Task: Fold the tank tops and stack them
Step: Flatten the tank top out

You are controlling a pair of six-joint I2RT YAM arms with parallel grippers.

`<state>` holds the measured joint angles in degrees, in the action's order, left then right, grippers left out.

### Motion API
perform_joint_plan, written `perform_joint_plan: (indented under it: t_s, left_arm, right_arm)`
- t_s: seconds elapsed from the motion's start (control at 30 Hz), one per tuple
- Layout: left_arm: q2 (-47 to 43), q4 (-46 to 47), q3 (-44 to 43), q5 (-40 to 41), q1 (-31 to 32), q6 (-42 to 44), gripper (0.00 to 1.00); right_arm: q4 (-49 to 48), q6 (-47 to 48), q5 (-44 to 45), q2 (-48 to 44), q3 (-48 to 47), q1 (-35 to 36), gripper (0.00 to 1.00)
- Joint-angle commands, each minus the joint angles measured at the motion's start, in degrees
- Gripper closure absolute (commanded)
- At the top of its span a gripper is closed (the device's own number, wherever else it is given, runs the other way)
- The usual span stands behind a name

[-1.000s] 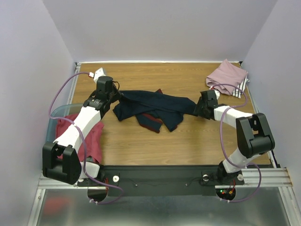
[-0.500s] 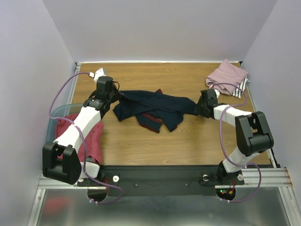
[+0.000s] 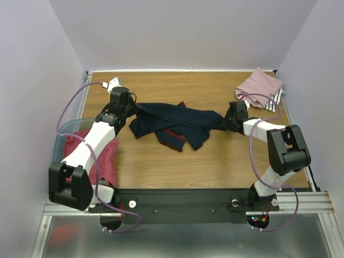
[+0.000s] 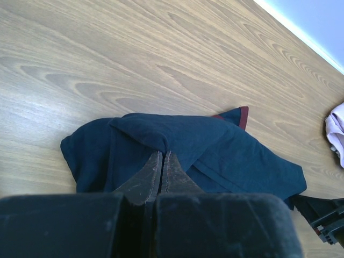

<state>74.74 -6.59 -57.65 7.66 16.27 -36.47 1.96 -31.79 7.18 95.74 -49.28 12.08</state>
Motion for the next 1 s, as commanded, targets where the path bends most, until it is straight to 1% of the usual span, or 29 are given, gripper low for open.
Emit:
perform_joint_plan:
  t_s: [0.0,0.13,0.23,0.27,0.33,0.37,0.43,0.47,0.53,0.67,0.77,0.93,0.97]
  left_arm:
    - [-0.47,2.11,0.61,-0.19,-0.36,-0.18,1.0]
    - [-0.21,2.2,0.69,-0.28,-0.36,-0.27,1.0]
    - [-0.12,2.28,0.69,-0.37,-0.36,-0.18,1.0]
    - [-0.12,2.37,0.69,-0.28,-0.36,-0.18,1.0]
    - [-0.12,2.28,0.52,-0.45,-0.36,-0.18,1.0]
    - [-0.21,2.37,0.26,-0.63,-0.36,-0.1,1.0]
    - [-0.3,2.2,-0.27,-0.63,-0.36,0.08,1.0]
    - [-0.56,1.76,-1.14,-0.72,-0.36,0.43,1.0]
    - [-1.08,1.14,-2.11,-0.54,-0.37,0.61,1.0]
    - [-3.54,-1.31,-6.06,-0.02,-0.36,1.57,1.0]
    - [-5.91,-3.16,-8.96,0.6,-0.45,2.19,1.0]
    - [-9.52,-5.71,-14.5,-0.19,-0.45,2.89,1.0]
    - [-10.83,-6.67,-15.73,-0.28,-0.37,2.98,1.0]
  right_arm:
    - [-1.43,-1.7,-3.48,3.22,0.06,0.76,0.6]
    - [-1.43,-2.05,-4.37,4.1,-0.29,0.93,0.66]
    - [-1.43,-1.96,-4.37,4.45,-0.38,1.02,0.74]
    - [-1.43,-2.05,-4.28,4.45,-0.29,1.02,0.8]
    - [-1.43,-2.05,-4.1,3.75,-0.29,1.02,0.87]
    - [-1.17,-2.13,-3.93,3.05,-0.29,1.02,0.92]
    - [-0.29,-1.96,-3.58,0.07,-0.82,1.02,0.97]
    - [1.8,-1.87,-3.32,-1.25,-2.13,0.93,1.0]
    - [4.18,-1.7,-2.26,-4.41,-3.98,0.84,1.0]
    - [10.59,-1.43,-3.05,-14.33,-9.86,-0.64,1.0]
    - [14.9,-1.34,-4.1,-18.82,-15.75,-2.05,1.0]
    - [19.31,-2.31,-6.21,-24.36,-24.45,-3.46,1.0]
    - [20.53,-2.66,-6.21,-25.07,-27.94,-3.46,1.0]
